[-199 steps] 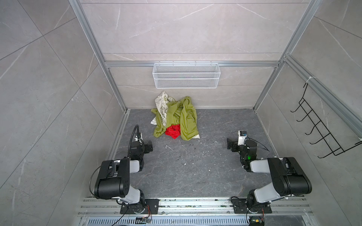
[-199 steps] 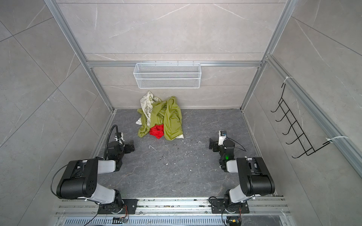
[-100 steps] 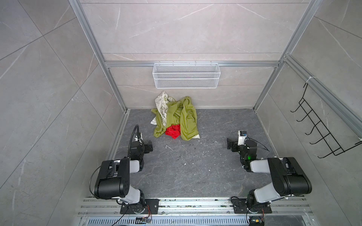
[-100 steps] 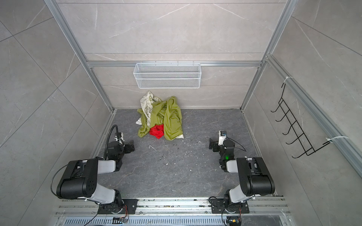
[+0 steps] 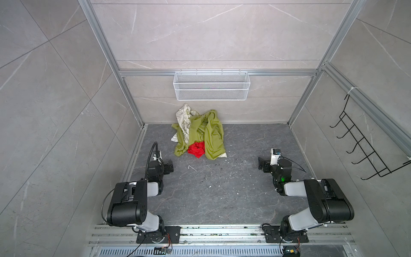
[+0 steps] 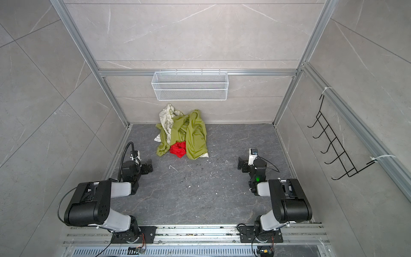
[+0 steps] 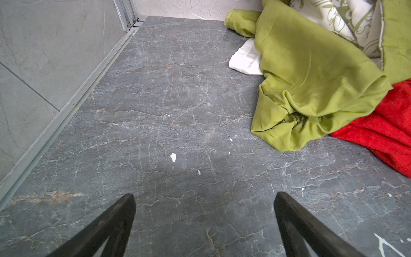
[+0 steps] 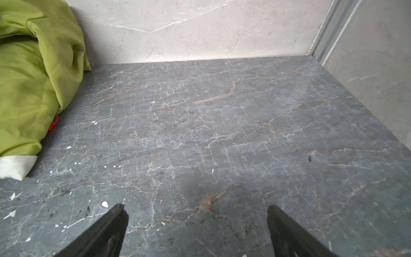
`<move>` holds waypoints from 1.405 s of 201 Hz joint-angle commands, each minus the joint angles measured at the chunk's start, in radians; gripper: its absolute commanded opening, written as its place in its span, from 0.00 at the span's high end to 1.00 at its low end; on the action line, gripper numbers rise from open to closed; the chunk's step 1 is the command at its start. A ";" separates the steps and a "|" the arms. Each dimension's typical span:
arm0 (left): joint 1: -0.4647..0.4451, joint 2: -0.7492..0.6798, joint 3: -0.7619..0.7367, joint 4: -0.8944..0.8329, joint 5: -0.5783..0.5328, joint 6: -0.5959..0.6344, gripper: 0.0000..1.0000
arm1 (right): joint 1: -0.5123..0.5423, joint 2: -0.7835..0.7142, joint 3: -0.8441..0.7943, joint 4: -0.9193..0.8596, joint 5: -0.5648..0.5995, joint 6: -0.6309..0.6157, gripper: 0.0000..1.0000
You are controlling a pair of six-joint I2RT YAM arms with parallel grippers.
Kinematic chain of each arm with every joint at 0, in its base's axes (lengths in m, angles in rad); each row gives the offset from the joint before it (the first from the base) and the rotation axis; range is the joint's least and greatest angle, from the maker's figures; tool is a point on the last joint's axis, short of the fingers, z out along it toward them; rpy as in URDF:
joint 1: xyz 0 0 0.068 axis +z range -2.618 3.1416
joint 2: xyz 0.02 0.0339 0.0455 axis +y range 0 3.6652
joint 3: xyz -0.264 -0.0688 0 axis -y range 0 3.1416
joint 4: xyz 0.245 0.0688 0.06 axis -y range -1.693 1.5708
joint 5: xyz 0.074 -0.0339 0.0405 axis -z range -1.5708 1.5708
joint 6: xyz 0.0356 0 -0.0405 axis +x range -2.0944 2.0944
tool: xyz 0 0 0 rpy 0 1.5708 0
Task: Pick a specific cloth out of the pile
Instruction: 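Reach the left gripper to the red cloth while the right gripper approaches the pile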
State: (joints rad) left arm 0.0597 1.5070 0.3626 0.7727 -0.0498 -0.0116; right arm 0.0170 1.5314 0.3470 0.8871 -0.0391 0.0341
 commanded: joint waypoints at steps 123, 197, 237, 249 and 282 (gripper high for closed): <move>-0.012 -0.193 0.107 -0.257 -0.103 -0.036 0.05 | 0.058 -0.271 0.138 -0.417 0.249 0.091 0.00; -0.147 -0.390 0.232 -0.655 -0.086 -0.524 0.14 | 0.224 -0.289 0.395 -0.721 0.091 0.351 0.00; -0.253 -0.387 0.272 -0.705 -0.066 -0.647 0.15 | 0.408 -0.270 0.375 -0.577 0.176 0.271 0.00; -0.281 -0.374 0.293 -0.719 -0.076 -0.662 0.15 | 0.444 -0.255 0.373 -0.555 0.184 0.248 0.00; -0.331 -0.326 0.356 -0.746 -0.079 -0.734 0.17 | 0.539 -0.185 0.353 -0.469 0.198 0.099 0.00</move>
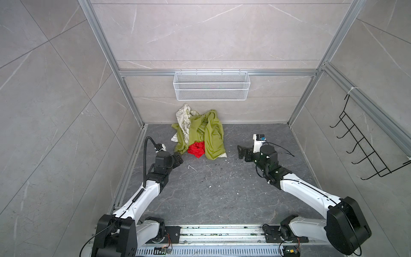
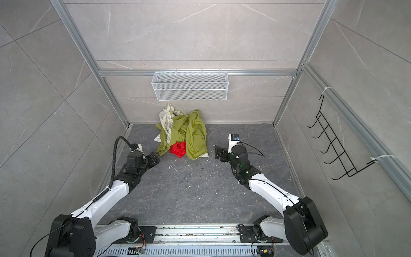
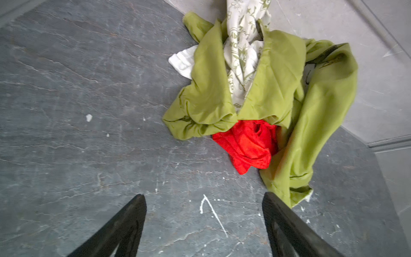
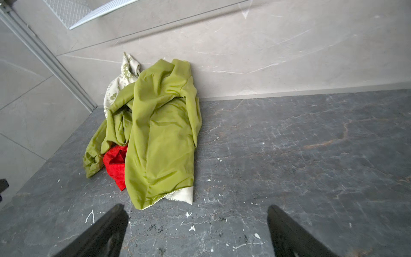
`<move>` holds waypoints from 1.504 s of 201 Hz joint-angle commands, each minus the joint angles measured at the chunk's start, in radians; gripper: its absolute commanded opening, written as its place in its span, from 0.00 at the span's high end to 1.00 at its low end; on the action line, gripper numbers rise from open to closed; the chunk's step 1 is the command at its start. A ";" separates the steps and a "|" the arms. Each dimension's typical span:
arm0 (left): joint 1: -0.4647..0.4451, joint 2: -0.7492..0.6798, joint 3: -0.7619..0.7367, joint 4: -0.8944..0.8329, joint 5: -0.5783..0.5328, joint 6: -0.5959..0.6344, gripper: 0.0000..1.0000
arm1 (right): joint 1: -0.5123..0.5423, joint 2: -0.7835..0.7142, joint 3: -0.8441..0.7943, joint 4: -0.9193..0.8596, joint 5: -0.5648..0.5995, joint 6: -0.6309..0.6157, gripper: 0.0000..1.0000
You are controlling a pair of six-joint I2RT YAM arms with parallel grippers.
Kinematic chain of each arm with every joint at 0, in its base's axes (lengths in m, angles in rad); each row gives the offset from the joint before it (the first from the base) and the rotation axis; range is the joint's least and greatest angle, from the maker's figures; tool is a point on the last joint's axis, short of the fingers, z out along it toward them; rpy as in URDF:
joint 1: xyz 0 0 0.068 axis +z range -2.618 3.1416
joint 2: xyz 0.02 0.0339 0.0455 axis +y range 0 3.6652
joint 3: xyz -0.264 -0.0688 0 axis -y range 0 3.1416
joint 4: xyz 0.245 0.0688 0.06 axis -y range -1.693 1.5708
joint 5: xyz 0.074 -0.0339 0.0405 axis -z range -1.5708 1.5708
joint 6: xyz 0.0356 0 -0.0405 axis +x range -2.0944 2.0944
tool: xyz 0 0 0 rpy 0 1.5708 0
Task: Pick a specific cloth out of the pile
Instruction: 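Reach the left gripper to the red cloth while the right gripper approaches the pile, then close the left gripper on the red cloth under the green cloth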
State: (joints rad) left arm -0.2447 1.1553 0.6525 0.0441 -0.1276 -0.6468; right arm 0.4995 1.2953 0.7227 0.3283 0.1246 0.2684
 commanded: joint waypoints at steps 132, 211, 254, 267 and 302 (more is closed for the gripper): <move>-0.161 0.342 0.243 0.112 0.048 -0.287 0.20 | 0.161 0.207 0.004 0.279 -0.035 -0.345 0.00; -0.156 0.527 0.324 0.189 0.081 -0.345 0.28 | 0.168 0.235 0.031 0.275 -0.057 -0.349 0.00; -0.127 0.642 0.446 0.106 0.092 -0.359 0.30 | 0.168 0.245 0.048 0.264 -0.062 -0.361 0.00; -0.127 0.665 0.473 0.089 0.091 -0.361 0.31 | 0.168 0.245 0.050 0.262 -0.060 -0.363 0.00; -0.127 0.712 0.534 -0.016 0.038 -0.359 0.37 | 0.167 0.246 0.045 0.263 -0.056 -0.362 0.00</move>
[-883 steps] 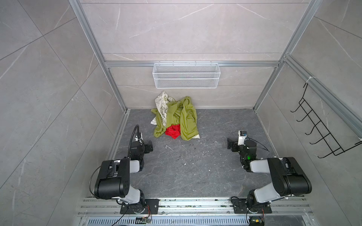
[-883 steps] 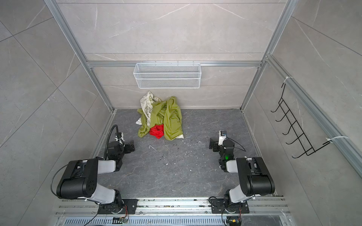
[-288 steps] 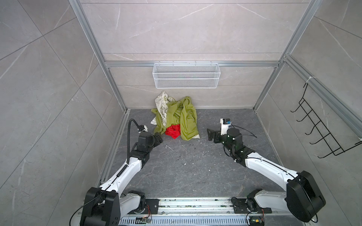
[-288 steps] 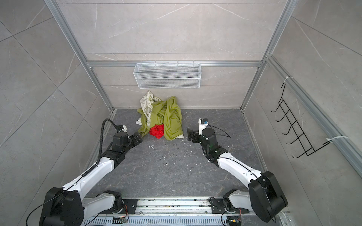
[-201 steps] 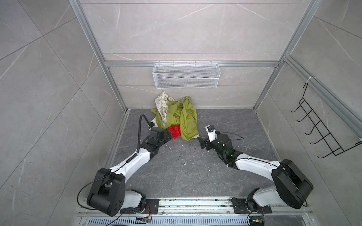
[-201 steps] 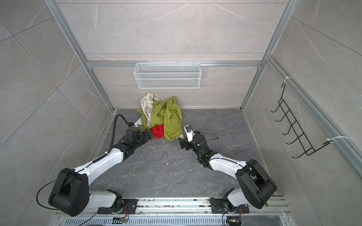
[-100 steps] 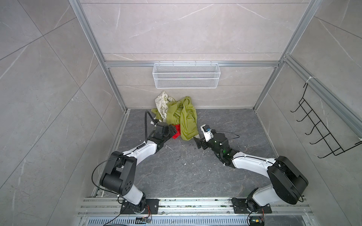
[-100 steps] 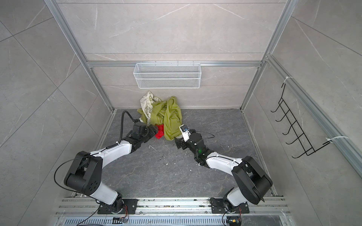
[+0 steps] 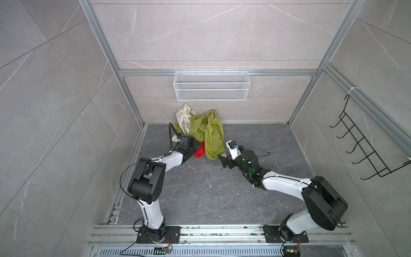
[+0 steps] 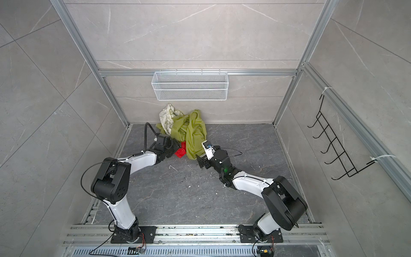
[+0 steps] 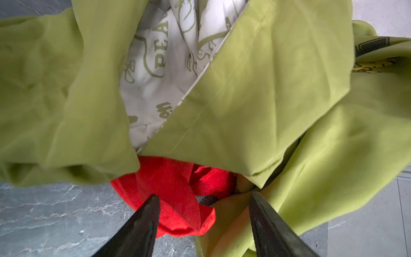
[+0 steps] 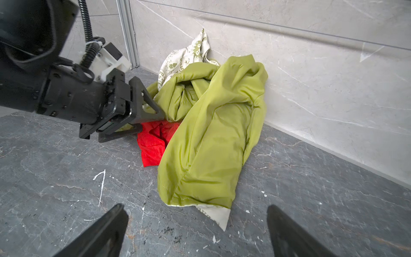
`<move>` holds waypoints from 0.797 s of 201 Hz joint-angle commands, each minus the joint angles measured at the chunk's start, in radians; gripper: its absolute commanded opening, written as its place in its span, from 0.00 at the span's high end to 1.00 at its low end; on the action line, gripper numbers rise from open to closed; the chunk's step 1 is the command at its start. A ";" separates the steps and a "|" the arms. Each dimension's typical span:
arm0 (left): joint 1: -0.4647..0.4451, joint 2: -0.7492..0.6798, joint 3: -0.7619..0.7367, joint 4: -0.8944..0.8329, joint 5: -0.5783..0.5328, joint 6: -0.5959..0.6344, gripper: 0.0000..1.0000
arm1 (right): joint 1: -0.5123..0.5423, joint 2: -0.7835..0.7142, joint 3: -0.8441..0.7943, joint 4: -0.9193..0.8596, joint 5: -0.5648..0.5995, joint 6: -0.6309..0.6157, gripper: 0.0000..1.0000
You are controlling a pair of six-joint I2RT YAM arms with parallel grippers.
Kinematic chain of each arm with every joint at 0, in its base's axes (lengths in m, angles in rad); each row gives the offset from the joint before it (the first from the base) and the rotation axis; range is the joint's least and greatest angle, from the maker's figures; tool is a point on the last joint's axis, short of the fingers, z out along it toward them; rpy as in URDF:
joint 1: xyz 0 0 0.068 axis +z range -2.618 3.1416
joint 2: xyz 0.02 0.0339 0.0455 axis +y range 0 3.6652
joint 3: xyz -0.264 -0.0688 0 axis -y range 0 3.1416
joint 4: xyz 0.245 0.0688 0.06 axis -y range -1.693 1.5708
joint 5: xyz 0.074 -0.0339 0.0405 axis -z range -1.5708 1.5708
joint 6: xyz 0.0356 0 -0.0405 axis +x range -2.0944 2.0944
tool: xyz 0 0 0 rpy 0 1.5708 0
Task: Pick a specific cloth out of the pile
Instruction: 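Close the left gripper on the red cloth under the green cloth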
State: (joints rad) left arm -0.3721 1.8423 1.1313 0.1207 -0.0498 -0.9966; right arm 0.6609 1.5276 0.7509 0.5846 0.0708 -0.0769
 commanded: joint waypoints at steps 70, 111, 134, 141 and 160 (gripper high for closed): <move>-0.003 0.060 0.074 -0.119 -0.071 0.011 0.57 | 0.006 -0.001 -0.008 0.013 0.012 -0.010 0.00; -0.004 0.059 0.070 -0.119 -0.071 0.024 0.79 | 0.006 -0.011 -0.009 0.006 0.012 -0.007 0.00; -0.004 0.047 0.064 -0.121 -0.084 0.039 0.89 | 0.006 -0.015 -0.012 0.003 0.012 -0.004 0.00; -0.005 0.042 0.062 -0.122 -0.089 0.043 0.92 | 0.006 -0.018 -0.013 0.001 0.012 -0.003 0.00; -0.005 0.033 0.063 -0.130 -0.097 0.053 0.99 | 0.006 -0.030 -0.016 -0.004 0.015 -0.006 0.00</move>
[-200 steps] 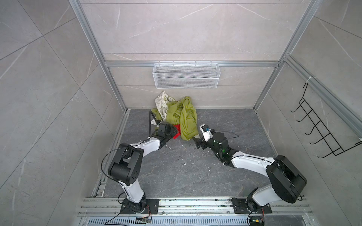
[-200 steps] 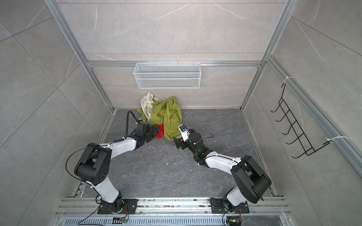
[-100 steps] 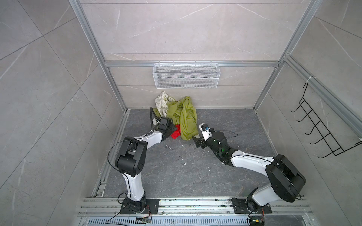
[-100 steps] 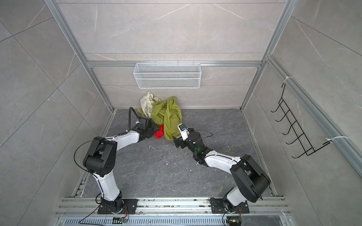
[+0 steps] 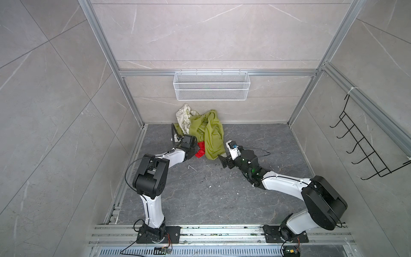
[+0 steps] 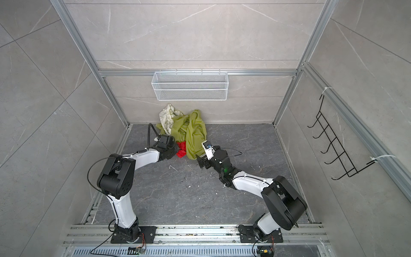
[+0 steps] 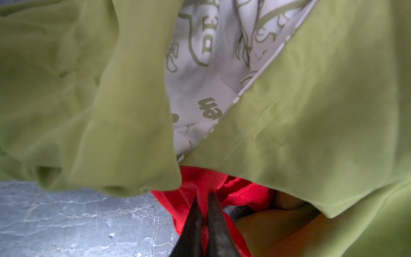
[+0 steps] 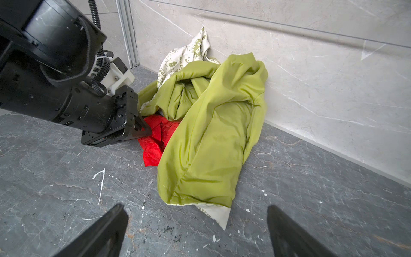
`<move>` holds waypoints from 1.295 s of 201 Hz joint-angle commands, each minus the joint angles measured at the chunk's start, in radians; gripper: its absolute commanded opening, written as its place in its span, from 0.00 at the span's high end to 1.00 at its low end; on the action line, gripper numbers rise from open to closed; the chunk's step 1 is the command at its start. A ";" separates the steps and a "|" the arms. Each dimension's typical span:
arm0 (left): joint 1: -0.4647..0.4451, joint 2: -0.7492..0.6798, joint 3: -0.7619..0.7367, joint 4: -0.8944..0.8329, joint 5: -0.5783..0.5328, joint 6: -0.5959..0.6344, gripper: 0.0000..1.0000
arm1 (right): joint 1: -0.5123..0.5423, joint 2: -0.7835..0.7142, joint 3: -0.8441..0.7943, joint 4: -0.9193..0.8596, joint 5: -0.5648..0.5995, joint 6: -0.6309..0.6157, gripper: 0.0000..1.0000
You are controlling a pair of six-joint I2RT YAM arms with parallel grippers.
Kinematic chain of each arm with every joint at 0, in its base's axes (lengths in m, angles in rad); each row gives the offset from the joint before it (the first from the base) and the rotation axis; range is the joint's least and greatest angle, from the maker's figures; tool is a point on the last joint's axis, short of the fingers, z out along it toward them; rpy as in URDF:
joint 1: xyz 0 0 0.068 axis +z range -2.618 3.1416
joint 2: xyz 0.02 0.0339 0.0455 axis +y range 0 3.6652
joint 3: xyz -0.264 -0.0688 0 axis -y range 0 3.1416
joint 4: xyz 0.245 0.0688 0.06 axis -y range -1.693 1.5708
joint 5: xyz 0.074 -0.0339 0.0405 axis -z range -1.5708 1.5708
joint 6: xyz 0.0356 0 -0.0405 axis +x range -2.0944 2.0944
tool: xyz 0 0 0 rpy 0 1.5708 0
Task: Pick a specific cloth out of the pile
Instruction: 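Close the left gripper on the red cloth under the green cloth, then lift the red cloth with the left gripper, pulling it from the pile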
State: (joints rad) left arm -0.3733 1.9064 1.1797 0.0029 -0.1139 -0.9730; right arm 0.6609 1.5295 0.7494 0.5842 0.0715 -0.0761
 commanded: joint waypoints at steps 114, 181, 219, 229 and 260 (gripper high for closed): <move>-0.008 -0.113 0.141 -0.119 0.012 0.187 1.00 | 0.008 -0.083 0.004 -0.061 0.022 0.002 0.00; -0.022 -0.182 0.202 -0.170 0.006 0.240 1.00 | 0.008 -0.105 0.008 -0.075 0.033 -0.001 0.00; -0.022 -0.206 0.240 -0.194 0.030 0.271 1.00 | 0.010 -0.115 -0.002 -0.074 0.036 0.012 0.00; -0.022 -0.211 0.244 -0.198 0.036 0.272 1.00 | 0.009 -0.117 -0.004 -0.073 0.036 0.013 0.00; -0.022 -0.231 0.244 -0.200 0.039 0.270 1.00 | 0.011 -0.127 -0.007 -0.074 0.037 0.013 0.00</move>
State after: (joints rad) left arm -0.3927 1.7428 1.3823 -0.2058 -0.0940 -0.7288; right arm 0.6640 1.4330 0.7372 0.5228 0.0940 -0.0753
